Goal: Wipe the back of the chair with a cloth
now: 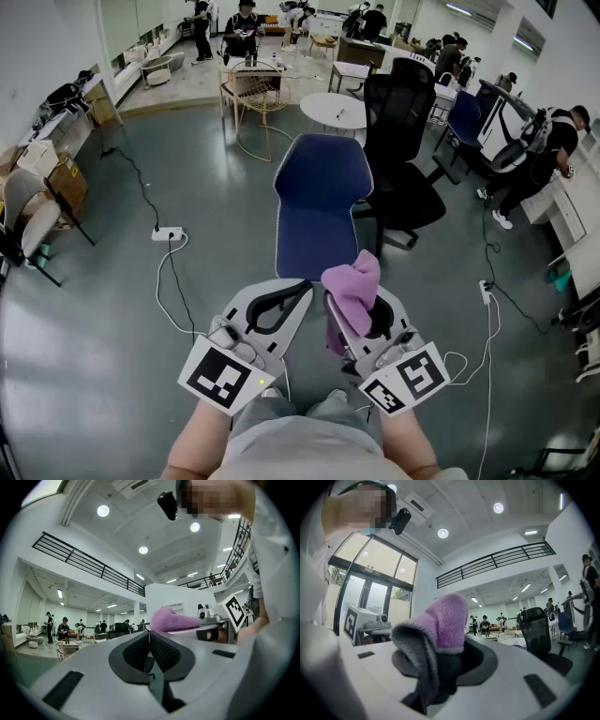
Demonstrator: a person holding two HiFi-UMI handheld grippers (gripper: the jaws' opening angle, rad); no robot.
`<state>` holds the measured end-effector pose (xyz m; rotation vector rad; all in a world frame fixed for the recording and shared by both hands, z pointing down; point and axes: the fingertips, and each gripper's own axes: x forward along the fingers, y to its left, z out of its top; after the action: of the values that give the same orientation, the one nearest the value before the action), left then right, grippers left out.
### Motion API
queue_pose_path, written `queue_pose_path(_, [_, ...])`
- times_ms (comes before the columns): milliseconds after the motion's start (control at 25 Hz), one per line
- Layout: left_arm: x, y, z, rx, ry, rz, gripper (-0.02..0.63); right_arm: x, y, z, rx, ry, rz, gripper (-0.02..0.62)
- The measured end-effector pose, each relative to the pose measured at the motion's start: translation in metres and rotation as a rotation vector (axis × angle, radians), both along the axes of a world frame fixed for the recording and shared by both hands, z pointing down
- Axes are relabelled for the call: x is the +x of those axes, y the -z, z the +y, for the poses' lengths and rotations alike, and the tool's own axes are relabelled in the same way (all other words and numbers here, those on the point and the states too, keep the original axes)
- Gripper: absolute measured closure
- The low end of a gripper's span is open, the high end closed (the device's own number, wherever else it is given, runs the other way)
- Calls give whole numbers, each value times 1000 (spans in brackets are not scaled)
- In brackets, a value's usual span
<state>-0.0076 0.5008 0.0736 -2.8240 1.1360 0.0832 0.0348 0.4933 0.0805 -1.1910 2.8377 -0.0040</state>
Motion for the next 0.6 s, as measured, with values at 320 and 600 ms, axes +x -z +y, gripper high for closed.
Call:
queue_pose_path(320, [-11, -3, -4, -4, 0, 2, 591, -12, 0, -4, 2, -2, 0, 446])
queue_pose_path(600, [-20, -1, -3, -14, 0, 22, 591, -21, 0, -1, -9, -7, 4, 446])
